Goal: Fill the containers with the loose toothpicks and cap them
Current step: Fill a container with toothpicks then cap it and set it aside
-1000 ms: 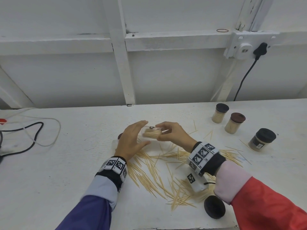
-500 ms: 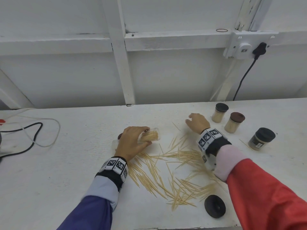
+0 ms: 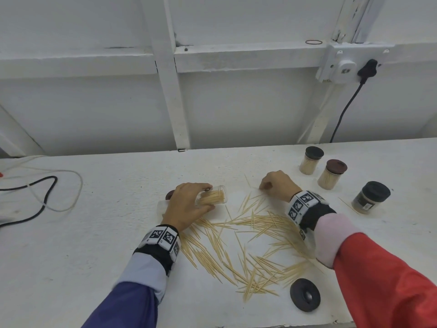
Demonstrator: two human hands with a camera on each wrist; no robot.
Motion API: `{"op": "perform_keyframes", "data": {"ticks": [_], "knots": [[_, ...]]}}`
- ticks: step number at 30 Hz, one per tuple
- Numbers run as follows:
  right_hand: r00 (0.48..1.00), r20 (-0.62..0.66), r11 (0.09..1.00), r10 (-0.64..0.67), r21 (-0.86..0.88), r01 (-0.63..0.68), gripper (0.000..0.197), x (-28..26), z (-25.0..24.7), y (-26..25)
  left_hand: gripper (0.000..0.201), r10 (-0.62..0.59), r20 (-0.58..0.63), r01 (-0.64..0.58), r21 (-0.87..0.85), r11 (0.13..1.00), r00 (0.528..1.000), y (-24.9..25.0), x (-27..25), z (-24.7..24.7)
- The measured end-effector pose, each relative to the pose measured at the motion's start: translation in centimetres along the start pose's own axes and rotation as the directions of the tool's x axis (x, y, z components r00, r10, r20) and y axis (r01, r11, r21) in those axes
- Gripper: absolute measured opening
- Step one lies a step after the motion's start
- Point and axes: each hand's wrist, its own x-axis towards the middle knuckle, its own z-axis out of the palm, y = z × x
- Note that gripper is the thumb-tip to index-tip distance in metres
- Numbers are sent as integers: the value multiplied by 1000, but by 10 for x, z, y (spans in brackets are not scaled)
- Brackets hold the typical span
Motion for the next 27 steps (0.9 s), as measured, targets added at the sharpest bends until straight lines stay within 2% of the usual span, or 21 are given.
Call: {"op": "perform_keyframes", "data": {"ticks": [7,12,16,20,22,27], "knots": [[981,73,984,-180,27,179,27,-21,10,-5,55,-14,45,14,-4,1000,999,1,1,-1],[962,138,972,-236,27,234,19,-43,10,-15,52,-22,66,23,-8,1000,998,-1,1,-1],[959,159,972,-235,22,234,24,-57,8,-24,56,-36,91,37,-15,999,995,0,1,0],[955,214,971,-205,-81,226,56,-66,11,-34,58,-38,107,41,-20,999,993,0,1,0],[956,217,971,-197,-90,220,62,-68,14,-36,58,-40,111,43,-21,999,993,0,1,0],[959,206,978,-193,-35,204,38,-68,11,-37,58,-34,114,37,-23,999,993,-2,1,0]]}}
